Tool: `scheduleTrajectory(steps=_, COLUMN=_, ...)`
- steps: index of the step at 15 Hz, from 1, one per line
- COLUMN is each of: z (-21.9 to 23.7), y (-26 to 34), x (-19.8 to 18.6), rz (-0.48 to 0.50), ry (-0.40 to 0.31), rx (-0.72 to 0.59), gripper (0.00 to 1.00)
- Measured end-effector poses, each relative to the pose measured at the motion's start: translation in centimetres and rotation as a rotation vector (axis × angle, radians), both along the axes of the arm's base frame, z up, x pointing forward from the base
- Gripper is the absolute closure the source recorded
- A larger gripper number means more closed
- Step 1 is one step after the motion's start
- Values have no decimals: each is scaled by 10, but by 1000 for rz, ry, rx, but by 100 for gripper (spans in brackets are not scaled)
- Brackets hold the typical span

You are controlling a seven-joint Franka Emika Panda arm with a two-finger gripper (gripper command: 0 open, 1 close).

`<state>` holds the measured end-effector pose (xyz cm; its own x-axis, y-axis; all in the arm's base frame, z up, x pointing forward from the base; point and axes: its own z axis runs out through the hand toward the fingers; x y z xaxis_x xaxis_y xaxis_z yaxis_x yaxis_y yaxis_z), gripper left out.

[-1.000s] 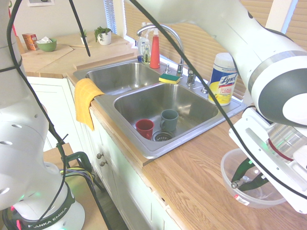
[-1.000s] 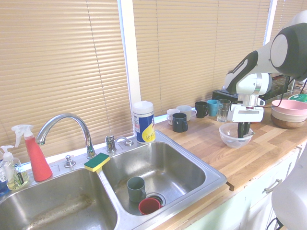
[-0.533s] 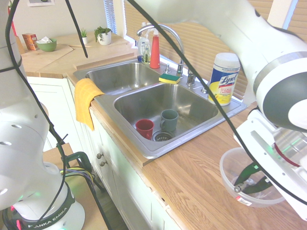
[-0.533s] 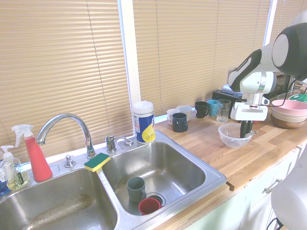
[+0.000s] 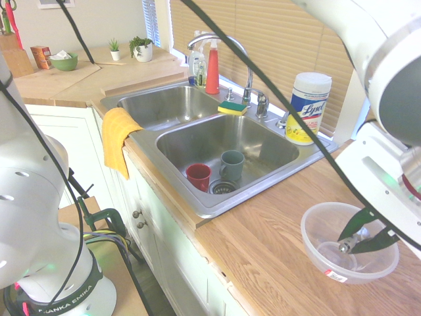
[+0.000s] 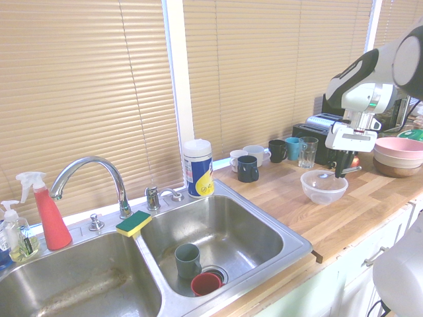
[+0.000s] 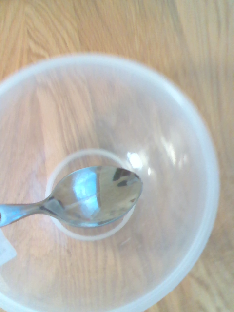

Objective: Put the spoon into the sink

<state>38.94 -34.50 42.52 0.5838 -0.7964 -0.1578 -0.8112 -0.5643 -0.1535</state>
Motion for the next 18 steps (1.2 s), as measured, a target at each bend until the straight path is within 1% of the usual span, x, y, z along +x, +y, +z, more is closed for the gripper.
scheduleTrajectory(steps=2, z=4, y=27, x=-3, rz=19, ry=-84, rx=-45, gripper=100)
scheduleTrajectory(steps=5, z=6, y=94, x=-4, rz=85, ry=-206, rx=-97, gripper=100)
scheduleTrajectory(steps=7, z=7, y=144, x=-10, rz=126, ry=-245, rx=-114, gripper=100)
scheduleTrajectory(steps=10, z=13, y=233, x=1, rz=229, ry=-273, rx=-150, gripper=100)
scheduleTrajectory(steps=13, z=7, y=307, x=20, rz=317, ry=-285, rx=-178, gripper=100)
scheduleTrajectory(steps=15, z=-11, y=337, x=32, rz=347, ry=-280, rx=-189, gripper=100)
scheduleTrajectory(steps=18, z=-48, y=386, x=53, rz=395, ry=-247, rx=-209, gripper=100)
